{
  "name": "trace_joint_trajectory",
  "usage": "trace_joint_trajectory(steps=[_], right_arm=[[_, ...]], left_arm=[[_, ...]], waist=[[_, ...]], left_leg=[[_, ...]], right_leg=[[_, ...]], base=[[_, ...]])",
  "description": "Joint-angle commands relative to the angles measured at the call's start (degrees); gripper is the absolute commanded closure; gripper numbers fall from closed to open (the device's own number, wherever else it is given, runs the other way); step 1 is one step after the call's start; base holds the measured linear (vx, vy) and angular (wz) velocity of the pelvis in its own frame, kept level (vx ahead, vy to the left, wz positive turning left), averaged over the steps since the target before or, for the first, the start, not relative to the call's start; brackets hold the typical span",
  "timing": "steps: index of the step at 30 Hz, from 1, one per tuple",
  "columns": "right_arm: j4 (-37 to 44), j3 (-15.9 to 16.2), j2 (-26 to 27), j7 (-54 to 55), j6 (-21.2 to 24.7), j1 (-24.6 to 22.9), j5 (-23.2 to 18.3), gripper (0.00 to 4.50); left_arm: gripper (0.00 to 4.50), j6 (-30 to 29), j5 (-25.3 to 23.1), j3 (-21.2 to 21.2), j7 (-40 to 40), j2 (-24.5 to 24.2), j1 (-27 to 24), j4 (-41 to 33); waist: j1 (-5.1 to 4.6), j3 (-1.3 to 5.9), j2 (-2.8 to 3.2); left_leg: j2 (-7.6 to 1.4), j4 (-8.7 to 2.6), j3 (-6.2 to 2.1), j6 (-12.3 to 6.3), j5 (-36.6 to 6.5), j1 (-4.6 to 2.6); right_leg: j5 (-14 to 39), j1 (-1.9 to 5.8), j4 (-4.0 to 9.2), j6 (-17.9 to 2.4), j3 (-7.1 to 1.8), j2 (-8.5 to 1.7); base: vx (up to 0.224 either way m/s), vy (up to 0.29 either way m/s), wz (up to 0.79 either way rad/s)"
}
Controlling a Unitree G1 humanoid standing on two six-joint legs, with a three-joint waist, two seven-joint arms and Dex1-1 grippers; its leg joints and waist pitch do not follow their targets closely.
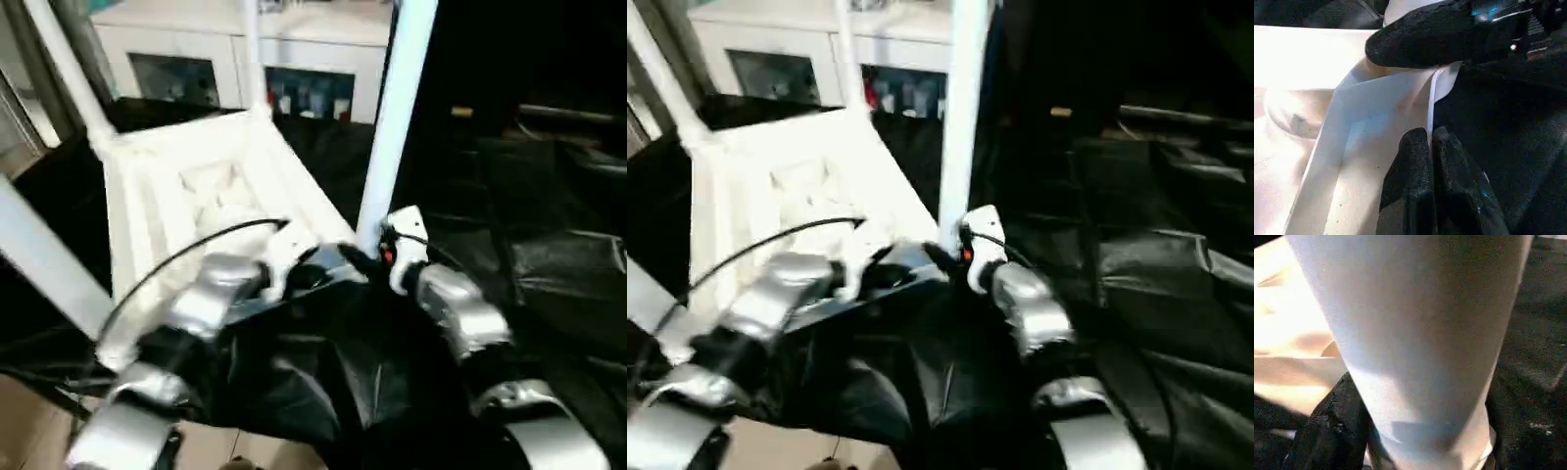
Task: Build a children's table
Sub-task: Rotate leg to tighten
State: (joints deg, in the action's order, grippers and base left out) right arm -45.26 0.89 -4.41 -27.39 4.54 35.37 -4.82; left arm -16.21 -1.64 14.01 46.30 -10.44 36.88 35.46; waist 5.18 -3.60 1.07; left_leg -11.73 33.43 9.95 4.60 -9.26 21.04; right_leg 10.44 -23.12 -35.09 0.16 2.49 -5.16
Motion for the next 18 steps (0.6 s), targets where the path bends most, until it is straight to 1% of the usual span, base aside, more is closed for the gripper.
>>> trace_joint_trajectory(steps=[1,2,3,5,6,7,8,9,10,11,13,14,15,16,17,18], right_arm=[[-2.59,5.60,5.81,-2.35,0.89,-0.95,2.41,1.78],[-2.99,5.33,6.38,-2.97,0.55,-0.57,1.96,1.43],[-3.01,4.92,6.59,-4.15,0.75,-0.16,1.15,1.08],[-2.76,4.63,6.42,-5.63,1.04,0.12,0.35,1.08],[-2.43,4.66,6.06,-6.61,1.17,0.17,0.03,0.98],[-1.52,5.15,4.82,-9.01,0.99,0.03,-0.23,0.83],[-1.16,5.41,4.30,-9.97,0.79,-0.07,-0.23,0.83],[0.18,6.32,2.51,-13.39,0.16,-0.60,-0.16,0.70],[2.15,7.46,0.02,-18.40,-0.82,-1.51,-0.33,0.60],[2.15,7.46,0.02,-18.40,-0.82,-1.51,-0.33,0.60],[3.60,8.06,-1.56,-21.82,-1.40,-2.17,-0.64,0.60],[5.36,8.34,-3.42,-24.83,-1.40,-2.82,-1.26,0.60],[6.81,8.39,-5.05,-27.66,-1.13,-3.36,-1.94,0.60],[8.02,8.47,-6.53,-30.17,-0.93,-3.86,-2.51,0.60],[9.03,8.60,-7.99,-32.50,-0.81,-4.32,-2.89,0.60],[10.29,8.88,-10.04,-35.78,-0.35,-4.93,-3.35,0.60]], left_arm=[[4.50,0.94,0.44,-2.12,-7.56,3.32,2.91,1.35],[4.50,1.38,0.33,-1.76,-7.03,3.58,2.98,1.48],[4.50,1.85,0.29,-1.41,-6.29,3.56,2.93,1.32],[4.50,2.33,0.38,-1.06,-5.08,3.27,2.76,0.96],[4.50,2.61,0.48,-0.83,-4.04,2.94,2.57,0.60],[4.50,3.38,0.85,-0.33,-1.41,2.02,2.01,-0.35],[4.50,3.70,1.04,-0.18,-0.40,1.64,1.76,-0.74],[4.50,4.02,1.55,0.27,2.61,0.37,0.93,-2.08],[4.50,5.06,2.09,1.07,6.94,-1.47,-0.28,-3.87],[4.50,5.06,2.09,1.07,6.94,-1.47,-0.28,-3.87],[4.50,5.45,2.45,1.60,10.03,-2.77,-1.13,-5.07],[4.50,6.00,2.65,1.96,12.16,-4.10,-1.90,-6.10],[4.50,5.84,2.92,2.16,13.85,-5.26,-2.54,-6.97],[4.50,5.76,3.12,2.35,15.31,-6.32,-3.10,-7.71],[4.50,5.80,3.52,2.48,16.89,-7.30,-3.66,-8.48],[4.50,5.23,4.71,2.51,19.61,-8.56,-4.51,-9.95]], waist=[[-0.04,3.73,-0.83],[-0.01,3.74,-0.75],[0.05,3.79,-0.72],[0.03,3.78,-0.73],[0.04,3.86,-0.80],[0.07,3.84,-0.73],[0.13,3.90,-0.75],[0.18,4.02,-0.75],[0.22,3.98,-0.77],[0.20,4.05,-0.59],[0.23,4.21,-0.62],[0.29,4.31,-0.44],[0.33,4.46,-0.45],[0.37,4.63,-0.38],[0.49,4.68,-0.45],[0.58,4.81,-0.52]], left_leg=[[-0.54,-4.51,-0.20,0.10,-18.08,-0.39],[-0.57,-4.47,-0.12,-0.12,-18.06,-0.45],[-0.60,-4.44,-0.11,-0.32,-18.03,-0.49],[-0.60,-4.47,-0.09,-0.53,-17.80,-0.34],[-0.59,-4.46,-0.10,-0.62,-17.74,-0.33],[-0.63,-4.49,-0.12,-0.70,-17.73,-0.33],[-0.60,-4.47,-0.13,-0.82,-17.88,-0.33],[-0.69,-4.43,-0.13,-1.06,-17.19,-0.26],[-0.74,-4.43,-0.11,-1.27,-17.02,-0.20],[-0.82,-4.36,-0.09,-1.61,-16.76,-0.03],[-0.82,-4.19,0.04,-1.95,-15.02,-0.16],[-0.87,-4.16,0.00,-2.18,-13.55,-0.12],[-0.89,-3.95,0.09,-2.43,-12.71,-0.13],[-0.94,-3.72,0.24,-3.24,-10.62,-0.09],[-0.93,-3.52,0.31,-4.14,-9.13,-0.01],[-0.99,-3.35,0.35,-4.99,-7.85,0.05]], right_leg=[[21.29,2.14,5.17,-9.20,-1.51,-2.49],[20.62,2.03,5.18,-9.33,-1.56,-2.47],[19.98,2.09,5.12,-9.60,-1.55,-2.49],[19.23,2.14,5.04,-9.80,-1.56,-2.46],[19.15,2.24,5.03,-9.80,-1.53,-2.50],[19.23,2.25,5.04,-9.82,-1.52,-2.54],[19.43,2.32,5.13,-9.73,-1.51,-2.56],[18.08,2.42,4.90,-10.03,-1.51,-2.56],[17.50,2.45,4.90,-10.20,-1.52,-2.58],[16.19,2.62,4.75,-10.46,-1.50,-2.57],[13.32,2.61,4.43,-11.23,-1.57,-2.51],[11.17,2.82,4.18,-12.10,-1.46,-2.49],[9.29,2.91,3.94,-12.56,-1.43,-2.36],[5.18,2.96,3.47,-13.81,-1.41,-2.23],[1.99,3.10,3.12,-14.85,-1.30,-2.07],[-0.16,3.20,2.86,-15.73,-1.15,-2.03]], base=[[0.000,0.000,0.00],[0.000,0.000,0.00],[0.000,0.000,0.00],[0.000,0.000,0.00],[0.000,0.000,0.00],[0.000,0.000,0.00],[0.000,0.000,0.00],[0.000,0.000,0.00],[0.000,0.000,0.00],[0.000,0.000,0.00],[0.000,0.000,0.00],[0.000,0.000,0.00],[0.000,0.000,0.00],[0.000,0.000,0.00],[0.000,0.000,0.00],[0.000,0.000,0.00]])
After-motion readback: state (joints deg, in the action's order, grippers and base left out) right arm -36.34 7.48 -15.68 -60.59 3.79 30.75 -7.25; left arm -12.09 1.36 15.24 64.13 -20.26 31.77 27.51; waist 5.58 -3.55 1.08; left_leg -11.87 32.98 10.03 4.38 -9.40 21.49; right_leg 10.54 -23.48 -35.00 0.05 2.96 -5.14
